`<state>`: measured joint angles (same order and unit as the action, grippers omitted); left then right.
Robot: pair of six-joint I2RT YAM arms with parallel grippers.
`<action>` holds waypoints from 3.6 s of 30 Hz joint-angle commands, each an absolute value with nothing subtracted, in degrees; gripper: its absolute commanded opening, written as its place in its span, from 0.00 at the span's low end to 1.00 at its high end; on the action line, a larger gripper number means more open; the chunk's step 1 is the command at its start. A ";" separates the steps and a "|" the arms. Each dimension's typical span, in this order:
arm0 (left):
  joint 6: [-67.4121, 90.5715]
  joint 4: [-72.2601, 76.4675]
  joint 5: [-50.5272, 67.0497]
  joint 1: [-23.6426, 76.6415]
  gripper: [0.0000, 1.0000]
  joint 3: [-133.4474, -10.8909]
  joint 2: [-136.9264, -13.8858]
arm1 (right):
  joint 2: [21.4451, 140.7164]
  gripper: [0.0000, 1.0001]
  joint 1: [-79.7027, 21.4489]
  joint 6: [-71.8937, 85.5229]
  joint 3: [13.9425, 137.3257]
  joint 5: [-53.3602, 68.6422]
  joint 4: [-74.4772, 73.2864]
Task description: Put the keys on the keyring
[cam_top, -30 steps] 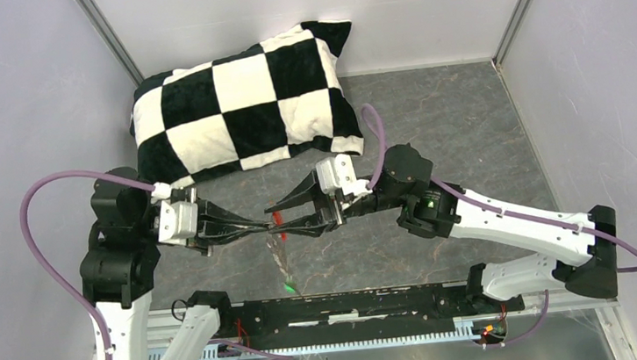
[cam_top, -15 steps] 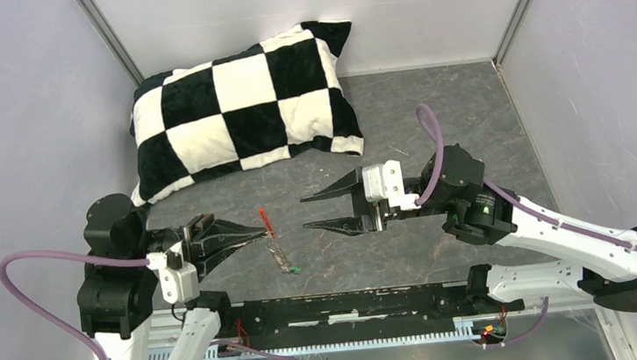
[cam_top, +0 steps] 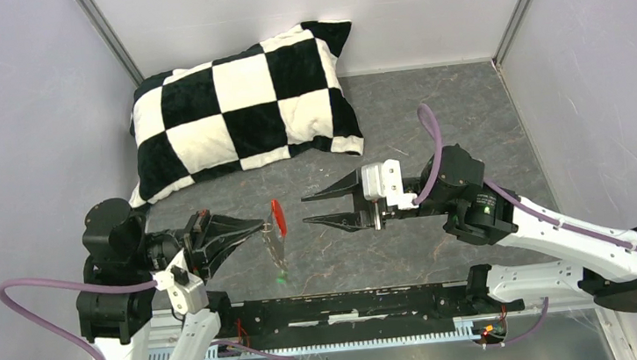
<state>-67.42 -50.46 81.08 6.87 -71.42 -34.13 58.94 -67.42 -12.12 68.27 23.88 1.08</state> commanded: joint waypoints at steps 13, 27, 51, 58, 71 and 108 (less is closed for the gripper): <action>-60.35 -60.94 70.86 6.86 0.02 -74.40 -40.01 | 72.66 0.39 -70.47 -22.82 86.82 15.57 -19.20; -70.86 -75.12 66.93 6.94 0.02 -75.87 -44.39 | 81.58 0.38 -70.94 -22.94 97.49 16.86 -32.07; -70.63 -75.15 68.06 6.95 0.02 -77.90 -44.13 | 85.49 0.31 -70.92 -19.91 99.27 17.29 -31.88; -69.66 -75.30 67.74 6.94 0.02 -77.43 -43.86 | 83.09 0.41 -70.94 -19.87 99.59 9.81 -32.20; -65.04 -73.68 67.68 6.94 0.02 -77.70 -43.62 | 80.93 0.44 -70.92 -15.20 95.97 18.85 -26.89; -64.43 -73.61 69.85 6.94 0.31 -76.05 -41.48 | 79.15 0.00 -70.50 -14.95 88.13 16.91 -20.34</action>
